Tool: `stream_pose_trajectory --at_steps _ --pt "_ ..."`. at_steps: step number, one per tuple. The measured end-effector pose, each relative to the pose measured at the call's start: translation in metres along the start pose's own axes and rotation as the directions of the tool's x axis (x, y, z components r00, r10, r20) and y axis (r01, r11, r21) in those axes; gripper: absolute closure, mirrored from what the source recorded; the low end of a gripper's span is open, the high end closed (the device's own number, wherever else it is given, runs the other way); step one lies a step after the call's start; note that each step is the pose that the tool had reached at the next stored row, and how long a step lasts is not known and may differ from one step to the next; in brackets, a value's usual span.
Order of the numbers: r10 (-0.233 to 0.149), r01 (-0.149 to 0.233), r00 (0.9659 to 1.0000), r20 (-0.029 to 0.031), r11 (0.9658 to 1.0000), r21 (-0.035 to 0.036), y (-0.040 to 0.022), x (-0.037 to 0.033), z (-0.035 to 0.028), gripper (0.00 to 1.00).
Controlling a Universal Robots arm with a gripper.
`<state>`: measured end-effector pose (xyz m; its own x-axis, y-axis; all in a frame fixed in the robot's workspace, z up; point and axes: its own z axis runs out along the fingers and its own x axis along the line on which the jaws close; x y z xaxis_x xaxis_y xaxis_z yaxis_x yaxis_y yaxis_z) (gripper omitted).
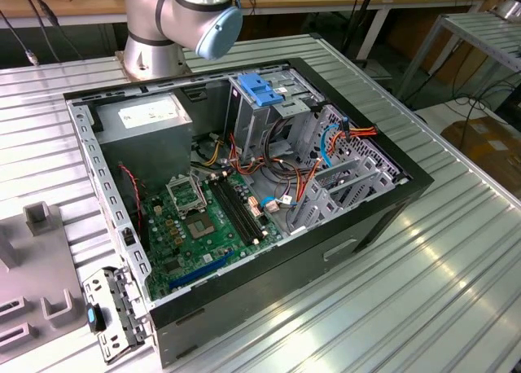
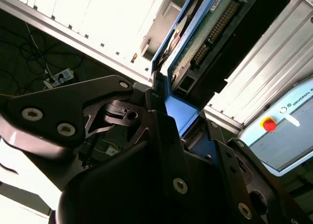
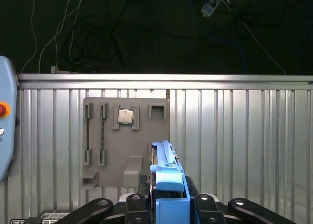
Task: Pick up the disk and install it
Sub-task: 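Pick up the disk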
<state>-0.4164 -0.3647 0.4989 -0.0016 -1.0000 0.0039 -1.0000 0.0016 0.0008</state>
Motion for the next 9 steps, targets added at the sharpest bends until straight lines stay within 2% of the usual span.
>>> stream_pose_trajectory --at_steps 9 --pt "0.0 0.0 1.0 0.0 1.0 0.0 -0.007 0.0 0.0 0.63"
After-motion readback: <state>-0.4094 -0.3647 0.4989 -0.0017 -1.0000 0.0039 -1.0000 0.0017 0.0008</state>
